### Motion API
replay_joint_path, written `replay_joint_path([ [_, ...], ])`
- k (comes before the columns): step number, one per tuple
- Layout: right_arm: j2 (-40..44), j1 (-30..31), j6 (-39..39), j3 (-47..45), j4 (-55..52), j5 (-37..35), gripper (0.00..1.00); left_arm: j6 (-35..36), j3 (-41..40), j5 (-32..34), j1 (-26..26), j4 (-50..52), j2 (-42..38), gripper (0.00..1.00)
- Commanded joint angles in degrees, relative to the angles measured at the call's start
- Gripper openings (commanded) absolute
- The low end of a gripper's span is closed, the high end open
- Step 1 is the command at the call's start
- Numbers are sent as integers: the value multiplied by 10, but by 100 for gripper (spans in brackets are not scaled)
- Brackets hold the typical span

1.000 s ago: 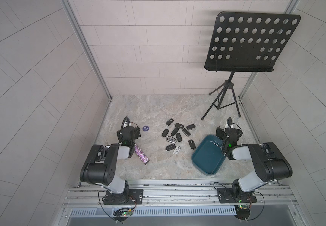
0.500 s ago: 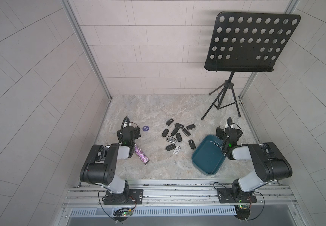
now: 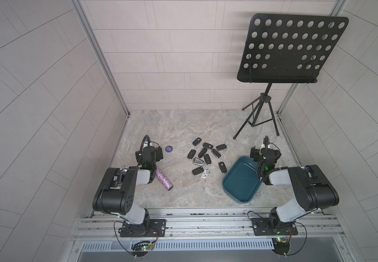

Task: Place the car key into the storage box
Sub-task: Adjust the storage box at the center of the board.

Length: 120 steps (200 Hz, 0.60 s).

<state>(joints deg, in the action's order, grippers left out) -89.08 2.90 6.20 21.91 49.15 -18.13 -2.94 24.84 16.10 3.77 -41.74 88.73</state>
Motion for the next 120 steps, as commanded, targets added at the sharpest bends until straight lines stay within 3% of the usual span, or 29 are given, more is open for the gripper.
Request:
replay_joint_path([
  [1,14,0,-2,6,-13,3,99,4,5,1,-1,-8,-8,100],
  [26,32,0,2,13,-39,-4,100,3,8,7,-1,-11,-22,100],
  [40,46,1,-5,19,-42,-6,99,6,30,7,-1,52,-49,100],
  [84,138,1,15,170,-400,-27,100,-34,130,22,0,304,-133,100],
  [120,205,2,82,174,-451,-16,100,-67,200,18,11,423,-161,100],
])
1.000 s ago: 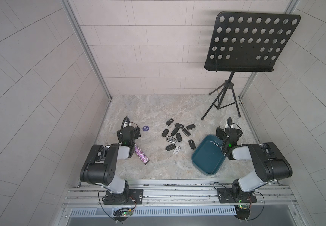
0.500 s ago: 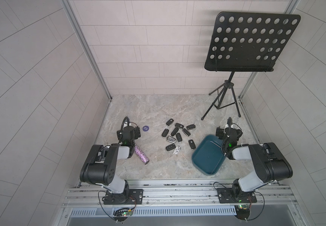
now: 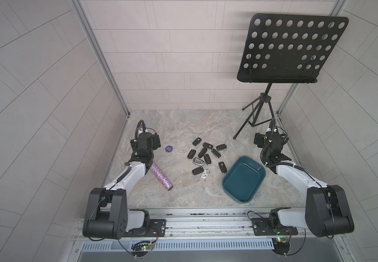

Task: Place the car key into the storage box
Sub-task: Adjust the storage box at the center of the board.

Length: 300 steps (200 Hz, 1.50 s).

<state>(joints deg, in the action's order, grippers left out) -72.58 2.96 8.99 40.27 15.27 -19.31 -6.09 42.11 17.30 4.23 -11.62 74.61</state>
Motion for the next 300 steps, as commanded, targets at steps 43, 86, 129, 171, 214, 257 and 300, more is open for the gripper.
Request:
replay_joint_path([
  [43,96,-5,178,58,-305,54,100,-157,103,-67,13,258,-30,100],
  [86,98,15,193,108,-429,204,98,-219,153,-167,17,353,3,100],
  [129,77,107,214,152,-588,192,88,-251,135,-221,38,385,-13,100],
  [171,61,178,260,131,-609,216,80,-269,116,-236,66,400,-27,100],
  [214,-4,179,269,143,-566,266,71,-266,131,-235,86,411,-7,100],
  [257,-63,180,287,154,-532,275,62,-267,134,-238,90,423,7,100],
  [300,-107,179,293,160,-506,274,57,-261,127,-231,90,435,4,100],
])
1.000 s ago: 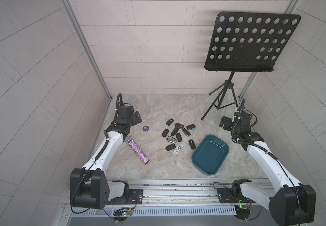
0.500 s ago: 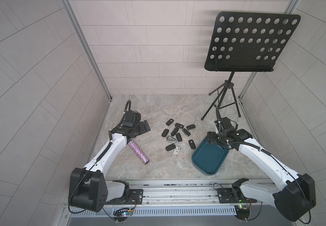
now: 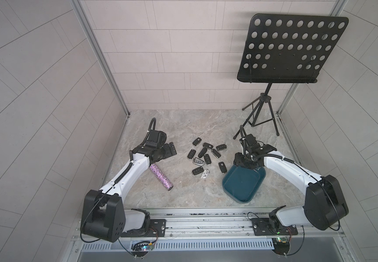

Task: Place the car key into the storage box
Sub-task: Adjust the storage box at the center of the board.

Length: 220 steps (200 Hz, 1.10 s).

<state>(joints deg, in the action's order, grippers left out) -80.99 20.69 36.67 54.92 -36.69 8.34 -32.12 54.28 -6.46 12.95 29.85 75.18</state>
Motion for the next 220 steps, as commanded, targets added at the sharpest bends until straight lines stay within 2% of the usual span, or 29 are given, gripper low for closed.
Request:
replay_joint_path([
  [1,-24,2,17,13,14,-2,57,-1,6,7,3,20,-2,100],
  [61,-55,2,12,25,31,-32,50,-5,-8,12,3,20,-5,100],
  [86,-68,1,4,33,32,-36,38,-9,0,10,2,16,6,100],
  [144,-81,-11,-11,37,37,-41,28,-15,21,5,2,13,25,100],
  [175,-86,-22,-23,40,37,-39,19,-16,22,6,2,11,27,100],
  [220,-99,-34,-64,60,46,-24,16,-20,21,7,3,10,29,100],
])
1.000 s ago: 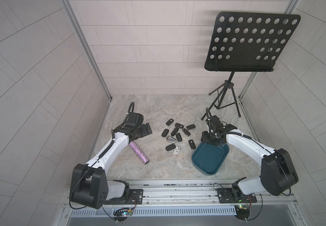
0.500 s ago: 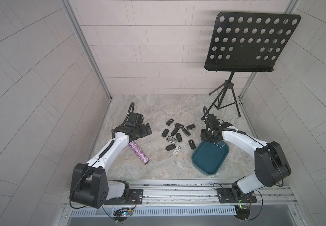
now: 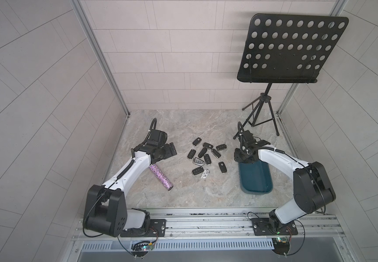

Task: Place the car key into the storage box
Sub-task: Adjust the storage box at the center of the board, then pick up the car key from the center of the board.

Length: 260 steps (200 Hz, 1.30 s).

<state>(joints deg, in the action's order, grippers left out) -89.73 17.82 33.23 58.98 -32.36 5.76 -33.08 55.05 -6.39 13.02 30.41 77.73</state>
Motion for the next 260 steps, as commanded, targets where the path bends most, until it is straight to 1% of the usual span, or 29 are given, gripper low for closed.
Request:
replay_joint_path([
  [1,-12,-5,-31,21,3,2,16,-10,13,5,2,4,3,100],
  [32,-38,-6,-58,53,4,15,12,-11,11,0,3,3,5,100],
  [79,-79,-5,-43,95,11,42,14,-12,1,-7,3,4,-2,100],
  [90,-87,-5,-42,103,9,50,17,-12,-1,-9,3,5,-6,100],
  [111,-86,-4,-46,114,-1,61,27,-10,-3,-13,4,9,-9,100],
  [154,-30,-1,-76,106,-47,59,46,-9,-5,-43,10,8,-8,100],
  [184,21,27,-110,88,-85,35,51,-10,-3,-58,22,3,-2,100],
  [214,64,58,-124,65,-91,34,53,-20,-5,-70,37,-3,7,100],
  [235,69,81,-134,54,-85,45,55,-28,-5,-93,47,-6,18,100],
  [260,56,111,-143,49,-75,53,56,-36,-15,-125,52,-14,22,100],
])
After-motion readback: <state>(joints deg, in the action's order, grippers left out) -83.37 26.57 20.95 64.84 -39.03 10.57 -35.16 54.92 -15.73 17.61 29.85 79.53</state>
